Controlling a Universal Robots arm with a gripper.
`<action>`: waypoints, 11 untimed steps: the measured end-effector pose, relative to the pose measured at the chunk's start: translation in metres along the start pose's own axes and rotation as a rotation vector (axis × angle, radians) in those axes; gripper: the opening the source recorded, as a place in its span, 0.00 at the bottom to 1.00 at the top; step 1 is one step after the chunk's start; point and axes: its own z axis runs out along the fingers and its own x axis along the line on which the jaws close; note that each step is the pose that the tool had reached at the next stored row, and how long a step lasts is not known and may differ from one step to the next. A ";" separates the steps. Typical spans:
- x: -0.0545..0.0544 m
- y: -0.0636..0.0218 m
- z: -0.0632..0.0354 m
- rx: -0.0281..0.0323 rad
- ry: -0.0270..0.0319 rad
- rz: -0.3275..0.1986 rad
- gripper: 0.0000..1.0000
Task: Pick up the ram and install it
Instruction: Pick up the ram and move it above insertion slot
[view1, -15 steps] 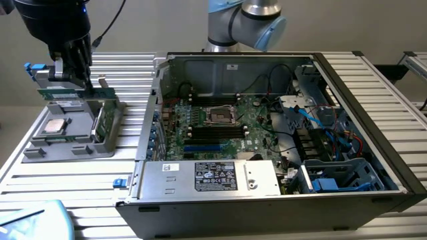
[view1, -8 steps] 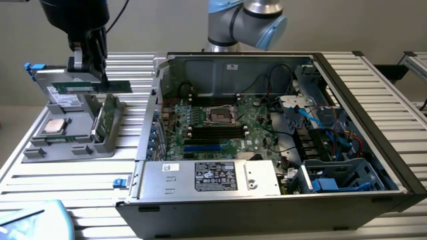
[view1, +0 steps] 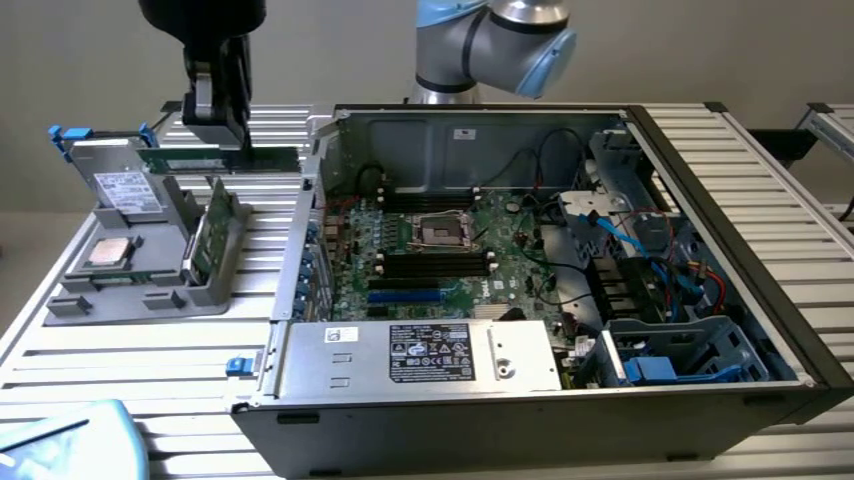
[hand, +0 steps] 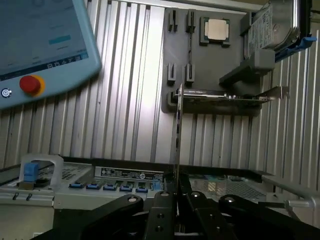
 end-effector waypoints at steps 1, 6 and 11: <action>0.000 -0.0042 -0.0023 -0.0002 -0.0007 0.000 0.14; 0.003 -0.0252 -0.0135 -0.0018 -0.0033 0.000 0.14; 0.005 -0.0455 -0.0222 -0.0043 -0.0068 -0.001 0.14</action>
